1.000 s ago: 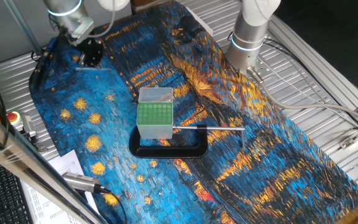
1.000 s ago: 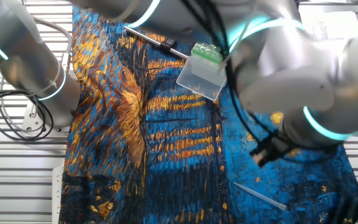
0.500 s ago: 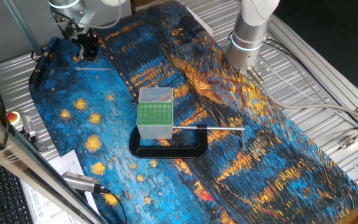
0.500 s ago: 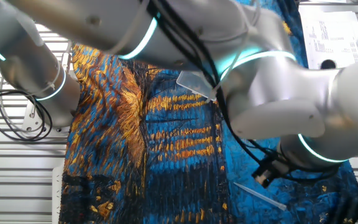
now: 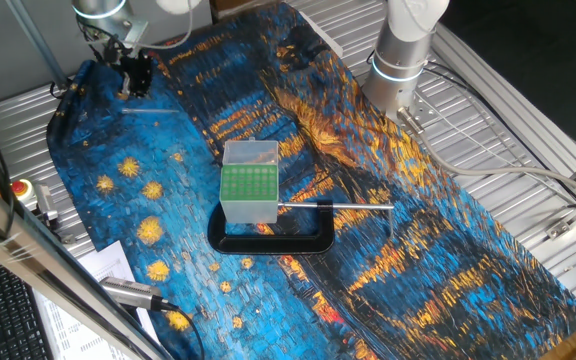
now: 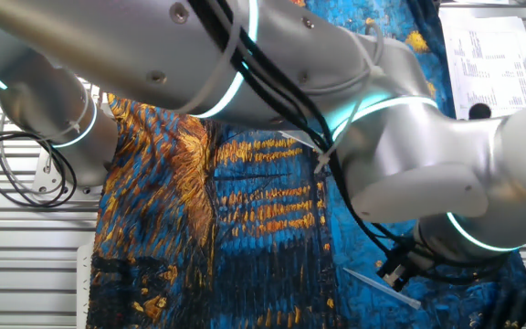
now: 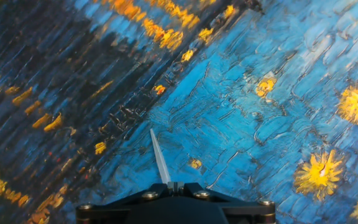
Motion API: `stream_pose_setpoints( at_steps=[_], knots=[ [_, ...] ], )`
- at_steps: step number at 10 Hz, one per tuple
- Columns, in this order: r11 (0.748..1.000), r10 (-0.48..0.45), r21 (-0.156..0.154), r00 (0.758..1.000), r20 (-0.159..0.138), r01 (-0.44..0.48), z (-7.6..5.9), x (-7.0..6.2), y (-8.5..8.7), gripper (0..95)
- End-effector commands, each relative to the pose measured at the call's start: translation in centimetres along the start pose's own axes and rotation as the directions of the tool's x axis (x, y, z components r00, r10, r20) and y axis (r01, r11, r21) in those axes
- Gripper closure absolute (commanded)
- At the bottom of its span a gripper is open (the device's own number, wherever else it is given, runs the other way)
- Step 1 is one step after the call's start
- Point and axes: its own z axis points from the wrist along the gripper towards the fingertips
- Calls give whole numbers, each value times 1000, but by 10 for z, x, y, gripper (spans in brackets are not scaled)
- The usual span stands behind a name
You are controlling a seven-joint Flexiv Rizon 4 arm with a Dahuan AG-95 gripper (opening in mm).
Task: Insert a large pipette tip into the holder for large pipette tips
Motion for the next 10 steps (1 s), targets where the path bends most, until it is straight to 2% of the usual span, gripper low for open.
stream_pose_setpoints(
  at_steps=[1,3,4,7,8,10],
  knots=[
    [995,-87,47,995,45,85,0,-1,0,760],
    [987,-154,60,988,28,152,0,0,0,760],
    [979,-196,57,980,12,195,3,3,2,760],
    [973,-224,45,975,-6,224,8,19,8,760],
    [973,-225,45,974,-8,225,7,21,9,760],
    [974,-219,56,976,-22,220,12,28,12,760]
  ],
)
